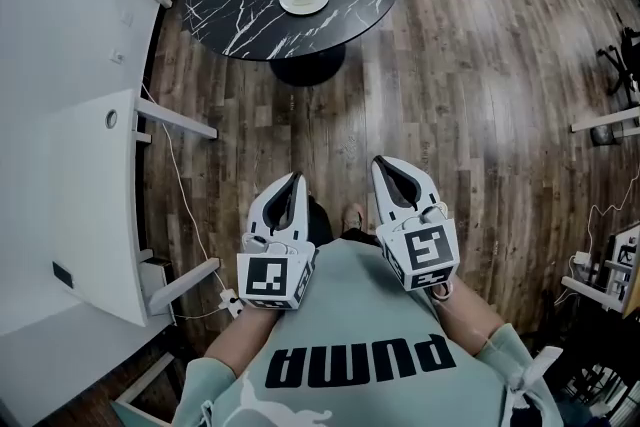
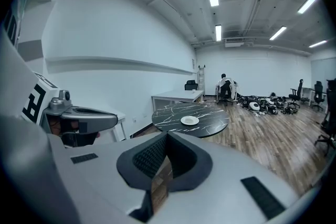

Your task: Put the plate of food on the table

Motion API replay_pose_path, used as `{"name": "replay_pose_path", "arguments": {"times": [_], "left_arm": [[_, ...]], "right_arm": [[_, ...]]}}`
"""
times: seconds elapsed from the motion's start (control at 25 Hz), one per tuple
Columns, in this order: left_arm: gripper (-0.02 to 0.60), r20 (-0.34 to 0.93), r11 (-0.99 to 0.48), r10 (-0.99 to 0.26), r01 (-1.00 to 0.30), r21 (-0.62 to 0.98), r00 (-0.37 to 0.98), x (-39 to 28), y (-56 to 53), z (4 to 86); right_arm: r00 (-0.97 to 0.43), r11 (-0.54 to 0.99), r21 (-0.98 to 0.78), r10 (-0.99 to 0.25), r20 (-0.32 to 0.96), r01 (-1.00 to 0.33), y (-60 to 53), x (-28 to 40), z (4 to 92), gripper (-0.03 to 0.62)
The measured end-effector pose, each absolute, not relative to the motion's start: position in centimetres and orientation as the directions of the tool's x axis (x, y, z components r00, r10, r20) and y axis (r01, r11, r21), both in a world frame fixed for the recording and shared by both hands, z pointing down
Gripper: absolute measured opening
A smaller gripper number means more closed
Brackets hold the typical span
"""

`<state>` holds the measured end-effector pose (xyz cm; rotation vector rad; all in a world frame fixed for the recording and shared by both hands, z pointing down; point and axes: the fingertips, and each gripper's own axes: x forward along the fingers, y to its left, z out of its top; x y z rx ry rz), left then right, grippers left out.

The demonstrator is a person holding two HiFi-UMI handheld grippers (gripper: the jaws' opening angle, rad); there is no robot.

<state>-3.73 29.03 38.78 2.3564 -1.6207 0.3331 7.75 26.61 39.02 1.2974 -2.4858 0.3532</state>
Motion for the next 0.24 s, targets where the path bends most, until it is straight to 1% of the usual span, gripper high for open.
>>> {"name": "replay_pose_path", "arguments": {"times": [0.24], "left_arm": [[0.006,0.333,-0.340,-0.876,-0.937,0.085,0.348,-4.23,28.63,38.98]], "right_arm": [[-0.534,0.552,-0.070,-0.754,0.382,-0.831,26.09,7.63,38.95,0.008]]}}
